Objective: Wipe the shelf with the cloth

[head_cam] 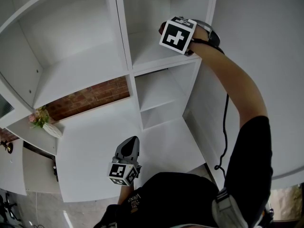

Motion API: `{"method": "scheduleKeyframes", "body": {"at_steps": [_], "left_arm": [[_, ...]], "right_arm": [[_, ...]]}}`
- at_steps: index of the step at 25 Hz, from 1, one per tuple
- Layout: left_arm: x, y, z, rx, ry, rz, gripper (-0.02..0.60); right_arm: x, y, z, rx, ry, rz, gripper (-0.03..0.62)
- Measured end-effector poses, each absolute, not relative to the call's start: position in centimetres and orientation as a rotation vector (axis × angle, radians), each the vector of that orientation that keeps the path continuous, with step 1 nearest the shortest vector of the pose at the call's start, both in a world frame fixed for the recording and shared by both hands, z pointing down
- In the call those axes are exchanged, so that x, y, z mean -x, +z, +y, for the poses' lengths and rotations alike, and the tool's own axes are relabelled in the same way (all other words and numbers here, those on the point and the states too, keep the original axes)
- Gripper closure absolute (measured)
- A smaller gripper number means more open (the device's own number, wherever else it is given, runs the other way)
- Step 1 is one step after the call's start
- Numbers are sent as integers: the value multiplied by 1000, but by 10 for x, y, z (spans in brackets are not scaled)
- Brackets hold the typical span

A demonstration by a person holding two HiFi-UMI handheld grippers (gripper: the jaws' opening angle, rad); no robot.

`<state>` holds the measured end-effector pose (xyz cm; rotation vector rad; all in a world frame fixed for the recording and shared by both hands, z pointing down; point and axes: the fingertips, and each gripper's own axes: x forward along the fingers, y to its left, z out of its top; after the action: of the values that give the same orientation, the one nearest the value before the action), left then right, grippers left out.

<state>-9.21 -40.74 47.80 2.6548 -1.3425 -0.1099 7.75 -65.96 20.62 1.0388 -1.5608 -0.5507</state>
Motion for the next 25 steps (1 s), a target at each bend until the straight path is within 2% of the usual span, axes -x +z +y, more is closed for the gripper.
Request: {"method": "scheduleKeyframes", "body": {"at_steps": [9, 13, 25], "left_arm": [[86, 476, -406, -2658, -98, -1339, 575], [87, 476, -404, -2654, -91, -1350, 575], [79, 481, -399, -2646, -75, -1344, 575]], "right_arm": [[18, 188, -600, -873, -263, -2300, 499], [47, 194, -576, -767, -180, -2434, 499], [49, 221, -576, -750, -303, -2342, 499]]}}
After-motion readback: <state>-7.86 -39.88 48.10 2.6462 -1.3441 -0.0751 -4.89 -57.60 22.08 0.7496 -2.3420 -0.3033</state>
